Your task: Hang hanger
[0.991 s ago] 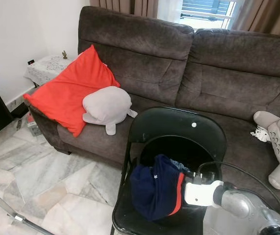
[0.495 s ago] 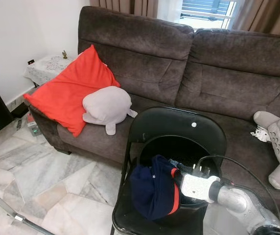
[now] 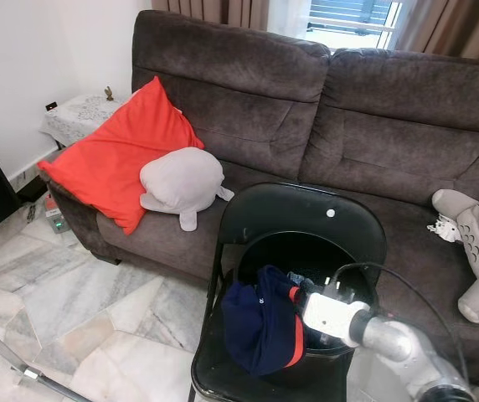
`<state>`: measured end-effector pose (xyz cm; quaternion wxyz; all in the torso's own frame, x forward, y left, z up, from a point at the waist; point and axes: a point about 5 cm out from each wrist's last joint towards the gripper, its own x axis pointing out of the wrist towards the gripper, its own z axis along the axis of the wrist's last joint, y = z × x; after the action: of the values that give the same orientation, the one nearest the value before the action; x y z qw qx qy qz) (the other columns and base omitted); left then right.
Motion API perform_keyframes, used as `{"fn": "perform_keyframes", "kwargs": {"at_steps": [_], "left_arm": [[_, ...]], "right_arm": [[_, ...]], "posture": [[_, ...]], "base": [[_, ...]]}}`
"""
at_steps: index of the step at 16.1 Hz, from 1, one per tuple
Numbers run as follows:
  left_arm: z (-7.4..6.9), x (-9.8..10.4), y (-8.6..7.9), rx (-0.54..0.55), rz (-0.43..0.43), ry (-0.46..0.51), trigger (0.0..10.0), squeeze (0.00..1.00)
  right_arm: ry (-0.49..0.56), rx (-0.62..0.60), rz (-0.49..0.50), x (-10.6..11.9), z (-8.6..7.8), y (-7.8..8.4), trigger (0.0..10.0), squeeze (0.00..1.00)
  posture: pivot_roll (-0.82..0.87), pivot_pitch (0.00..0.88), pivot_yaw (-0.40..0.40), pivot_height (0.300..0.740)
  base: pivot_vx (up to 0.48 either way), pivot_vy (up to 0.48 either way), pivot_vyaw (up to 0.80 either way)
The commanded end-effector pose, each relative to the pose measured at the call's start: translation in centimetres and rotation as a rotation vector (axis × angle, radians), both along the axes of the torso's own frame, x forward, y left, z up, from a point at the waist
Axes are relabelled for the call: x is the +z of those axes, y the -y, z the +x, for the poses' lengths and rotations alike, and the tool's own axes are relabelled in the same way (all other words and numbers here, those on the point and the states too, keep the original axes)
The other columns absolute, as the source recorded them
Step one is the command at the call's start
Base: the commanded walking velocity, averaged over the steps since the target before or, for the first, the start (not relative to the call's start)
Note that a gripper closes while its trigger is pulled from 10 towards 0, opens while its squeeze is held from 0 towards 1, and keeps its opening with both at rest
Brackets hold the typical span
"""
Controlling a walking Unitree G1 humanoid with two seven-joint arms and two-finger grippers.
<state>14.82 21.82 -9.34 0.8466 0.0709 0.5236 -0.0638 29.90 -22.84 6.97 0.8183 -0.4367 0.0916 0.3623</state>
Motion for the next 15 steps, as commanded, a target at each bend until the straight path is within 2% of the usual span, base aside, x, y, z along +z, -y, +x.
{"fn": "perform_keyframes", "kwargs": {"at_steps": [1,2,3,4,5,8,10,12,13,15], "left_arm": [[-0.3,-0.1,0.0,-0.011,0.003,-0.022,10.0,0.0],[-0.3,-0.1,0.0,-0.011,0.003,-0.022,10.0,0.0],[-0.3,-0.1,0.0,-0.011,0.004,-0.021,10.0,0.0],[-0.2,-0.1,0.0,-0.011,0.004,-0.021,10.0,0.0],[-0.2,-0.1,0.0,-0.012,0.003,-0.021,10.0,0.0],[-0.2,-0.1,-0.1,-0.01,0.004,-0.019,10.0,0.0],[-0.2,-0.1,-0.1,-0.01,0.006,-0.019,10.0,0.0],[-0.1,-0.1,-0.1,-0.011,0.007,-0.019,10.0,0.0],[-0.1,-0.1,-0.1,-0.011,0.007,-0.018,10.0,0.0],[-0.1,-0.1,-0.1,-0.011,0.006,-0.018,10.0,0.0]], "right_arm": [[0.011,-0.03,0.041,0.4,0.3,0.1,10.0,0.0],[0.014,-0.013,0.126,0.7,0.4,-0.7,10.0,0.0],[0.007,0.007,0.142,0.8,0.4,-1.1,10.0,0.0],[-0.017,0.031,0.098,0.5,0.3,-1.2,10.0,0.0],[-0.055,0.086,-0.036,-0.4,0.0,-1.1,10.0,0.0],[-0.038,0.127,-0.204,-0.3,0.5,-0.6,10.0,0.0],[-0.013,0.158,-0.234,0.2,0.9,-0.8,10.0,0.0],[0.074,0.179,-0.232,1.4,1.6,-1.2,10.0,0.0],[0.122,0.173,-0.226,2.1,2.1,-1.3,10.0,0.0],[0.144,0.152,-0.213,2.5,2.5,-1.4,10.0,0.0]], "posture": [[-0.04,0.018,-0.015,0.74],[-0.04,0.016,-0.013,0.74],[-0.04,0.016,-0.012,0.74],[-0.04,0.015,-0.011,0.74],[-0.03,0.015,-0.011,0.74],[-0.03,0.013,-0.008,0.74],[-0.03,0.012,-0.006,0.74],[-0.03,0.011,-0.005,0.74],[-0.03,0.01,-0.005,0.74],[-0.03,0.01,-0.005,0.74]], "base": [[0.0,0.0,0.0],[0.0,0.0,0.0],[0.0,0.0,0.0],[0.0,0.0,0.0],[0.0,0.0,0.0],[0.0,0.0,0.0],[0.0,0.0,0.0],[0.0,0.0,0.0],[0.0,0.0,0.0],[0.0,0.0,0.0]]}}
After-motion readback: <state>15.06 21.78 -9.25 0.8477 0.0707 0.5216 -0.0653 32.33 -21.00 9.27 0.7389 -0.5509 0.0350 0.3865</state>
